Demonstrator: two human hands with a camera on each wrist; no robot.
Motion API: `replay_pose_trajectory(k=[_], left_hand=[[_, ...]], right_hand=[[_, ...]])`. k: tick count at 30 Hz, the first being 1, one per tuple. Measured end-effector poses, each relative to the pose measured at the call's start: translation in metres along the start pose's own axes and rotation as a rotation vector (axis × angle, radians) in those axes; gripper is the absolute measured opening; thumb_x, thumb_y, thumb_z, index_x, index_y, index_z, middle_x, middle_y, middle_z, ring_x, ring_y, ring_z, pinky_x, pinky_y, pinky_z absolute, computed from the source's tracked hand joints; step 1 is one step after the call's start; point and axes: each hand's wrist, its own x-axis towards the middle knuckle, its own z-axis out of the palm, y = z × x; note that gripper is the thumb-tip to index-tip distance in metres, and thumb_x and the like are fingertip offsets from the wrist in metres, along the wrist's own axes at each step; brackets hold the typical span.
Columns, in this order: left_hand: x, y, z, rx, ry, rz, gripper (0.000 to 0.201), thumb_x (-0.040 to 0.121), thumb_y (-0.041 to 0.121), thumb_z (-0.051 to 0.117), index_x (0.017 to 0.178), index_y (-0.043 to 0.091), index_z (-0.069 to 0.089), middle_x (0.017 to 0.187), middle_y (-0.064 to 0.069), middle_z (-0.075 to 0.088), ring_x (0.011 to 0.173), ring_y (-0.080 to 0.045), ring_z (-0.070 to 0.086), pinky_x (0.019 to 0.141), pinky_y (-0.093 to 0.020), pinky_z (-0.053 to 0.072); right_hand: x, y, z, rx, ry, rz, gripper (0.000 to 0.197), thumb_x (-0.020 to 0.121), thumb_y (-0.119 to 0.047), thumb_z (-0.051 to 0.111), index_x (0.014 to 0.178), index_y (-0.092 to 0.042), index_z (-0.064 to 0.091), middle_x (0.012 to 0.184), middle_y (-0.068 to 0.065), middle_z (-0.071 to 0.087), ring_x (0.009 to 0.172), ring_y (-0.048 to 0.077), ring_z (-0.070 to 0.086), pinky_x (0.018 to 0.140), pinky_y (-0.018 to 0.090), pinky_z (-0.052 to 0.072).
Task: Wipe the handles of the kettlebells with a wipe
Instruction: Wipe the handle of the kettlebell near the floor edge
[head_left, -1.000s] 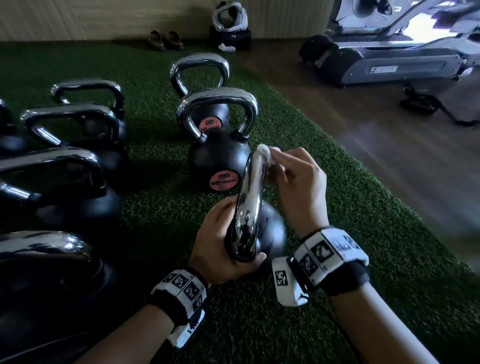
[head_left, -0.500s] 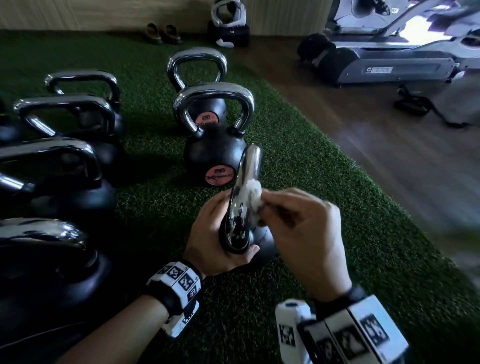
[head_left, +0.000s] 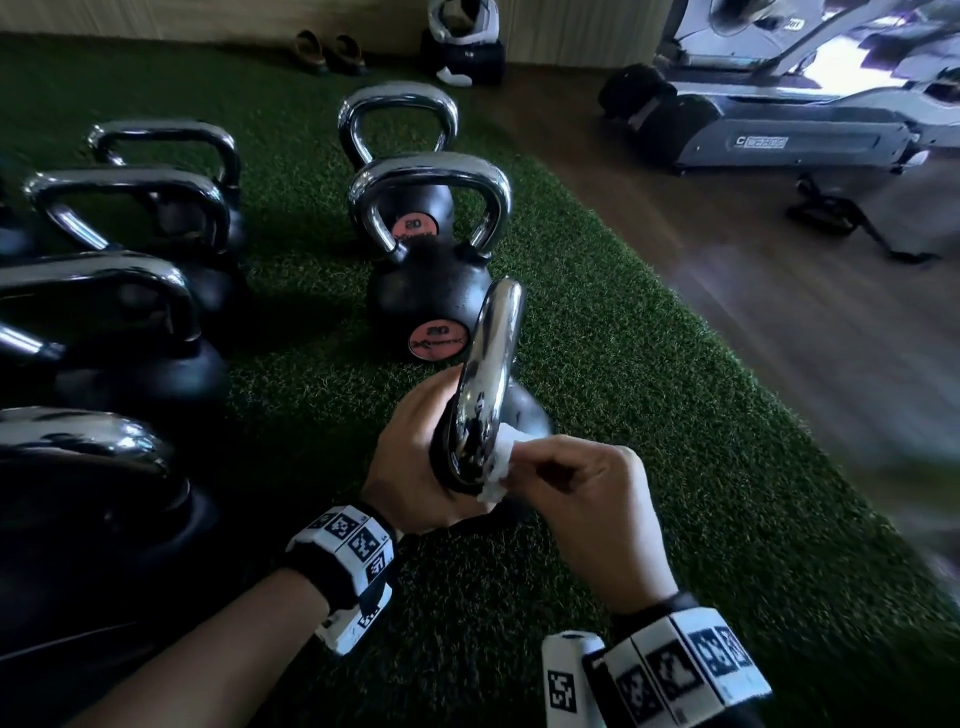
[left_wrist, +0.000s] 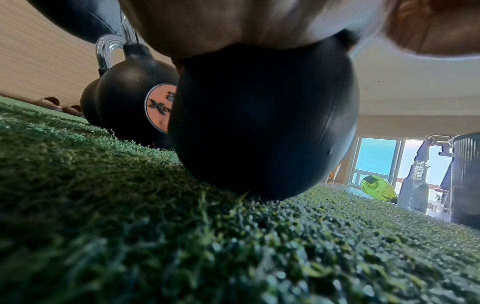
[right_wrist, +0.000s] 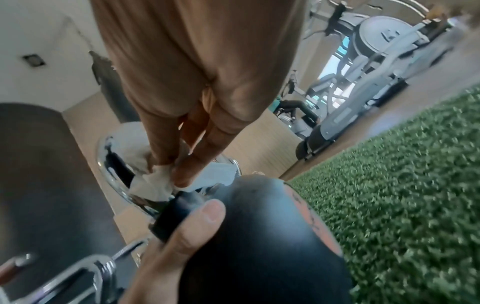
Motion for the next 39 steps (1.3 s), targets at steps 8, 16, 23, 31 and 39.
replay_pose_trajectory(k=[8, 16, 23, 31, 39], left_hand=[[0.009, 0.002, -0.005, 0.010, -0.034, -0.005, 0.087, 0.058, 0.047, 0.091, 0.132, 0.018, 0.056, 0.130, 0.018, 0.055, 0.121, -0.017, 0.062, 0.103, -0.043, 0.053], [0.014, 0.004, -0.016, -0.069, -0.072, 0.009, 0.094, 0.061, 0.042, 0.089, 0.136, 0.063, 0.038, 0.132, 0.014, 0.060, 0.124, -0.018, 0.062, 0.106, -0.045, 0.051], [0.008, 0.008, -0.012, -0.059, -0.036, 0.004, 0.098, 0.062, 0.043, 0.088, 0.139, 0.065, 0.032, 0.132, 0.004, 0.059, 0.123, -0.026, 0.062, 0.103, -0.051, 0.052], [0.006, 0.010, -0.010, -0.071, -0.015, -0.046, 0.096, 0.062, 0.044, 0.087, 0.141, 0.061, 0.034, 0.132, 0.002, 0.058, 0.122, -0.030, 0.062, 0.103, -0.056, 0.051], [0.006, 0.007, -0.007, -0.080, -0.014, -0.081, 0.098, 0.063, 0.040, 0.088, 0.142, 0.059, 0.035, 0.135, -0.008, 0.060, 0.126, -0.032, 0.060, 0.104, -0.060, 0.049]], right_hand=[[0.043, -0.010, -0.017, -0.210, -0.157, -0.115, 0.039, 0.083, -0.008, 0.080, 0.103, -0.041, 0.076, 0.088, -0.017, 0.076, 0.077, -0.007, 0.070, 0.072, 0.013, 0.056], [0.077, -0.017, -0.001, -0.308, -0.499, -0.126, 0.027, 0.085, -0.001, 0.075, 0.086, -0.027, 0.081, 0.070, -0.021, 0.069, 0.068, -0.010, 0.064, 0.071, 0.011, 0.047], [0.071, -0.016, -0.002, -0.124, -0.546, -0.110, 0.037, 0.089, 0.002, 0.071, 0.090, -0.035, 0.078, 0.091, -0.008, 0.080, 0.087, 0.006, 0.074, 0.082, 0.029, 0.057], [0.060, -0.007, -0.002, 0.480, -0.512, 0.079, 0.010, 0.088, 0.003, 0.070, 0.098, 0.004, 0.074, 0.095, 0.017, 0.076, 0.085, 0.022, 0.071, 0.080, 0.031, 0.060], [0.077, 0.006, 0.008, 1.017, -0.339, 0.326, 0.035, 0.075, 0.000, 0.082, 0.105, 0.007, 0.063, 0.088, 0.017, 0.067, 0.074, 0.019, 0.071, 0.072, 0.029, 0.064]])
